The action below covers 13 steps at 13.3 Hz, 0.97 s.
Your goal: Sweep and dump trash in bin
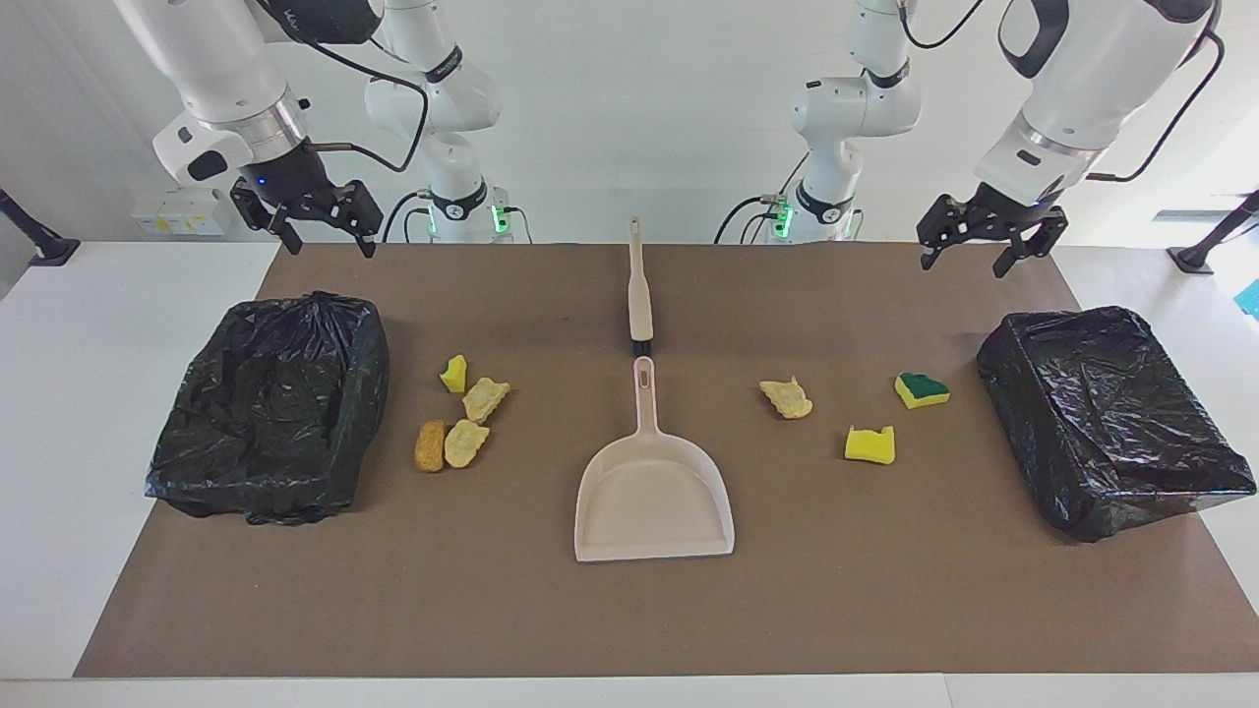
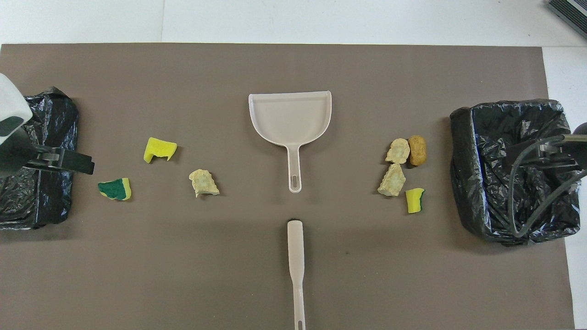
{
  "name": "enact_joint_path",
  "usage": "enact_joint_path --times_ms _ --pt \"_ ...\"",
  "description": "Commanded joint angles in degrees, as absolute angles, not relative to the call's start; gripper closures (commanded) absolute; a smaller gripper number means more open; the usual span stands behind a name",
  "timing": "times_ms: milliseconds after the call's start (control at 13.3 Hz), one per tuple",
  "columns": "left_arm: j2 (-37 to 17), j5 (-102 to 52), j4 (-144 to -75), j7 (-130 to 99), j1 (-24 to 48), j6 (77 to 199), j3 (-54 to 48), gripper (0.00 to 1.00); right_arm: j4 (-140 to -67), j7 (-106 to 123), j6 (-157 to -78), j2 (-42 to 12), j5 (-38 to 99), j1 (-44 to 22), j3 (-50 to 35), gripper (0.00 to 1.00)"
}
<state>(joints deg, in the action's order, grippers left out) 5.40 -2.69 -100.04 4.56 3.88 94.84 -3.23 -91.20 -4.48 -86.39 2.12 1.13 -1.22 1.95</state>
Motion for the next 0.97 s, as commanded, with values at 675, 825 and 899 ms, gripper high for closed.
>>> enact_joint_path --times_ms 675,825,899 --pt "13.5 -6.0 -130.0 0.4 20.1 122.6 -2.7 0.00 -92.5 -13.8 -96.1 -2.7 1.7 -14.0 0.8 0.00" --pt "13.1 -5.9 -132.1 -3.7 25.6 124.4 -2.6 0.00 -92.5 -16.1 -100.1 -5.3 2.7 -16.1 0.7 0.00" --pt "12.5 -5.9 -132.8 -4.2 27.4 125.1 -2.6 0.00 -92.5 -18.6 -102.5 -7.4 3.2 -18.6 0.8 0.00"
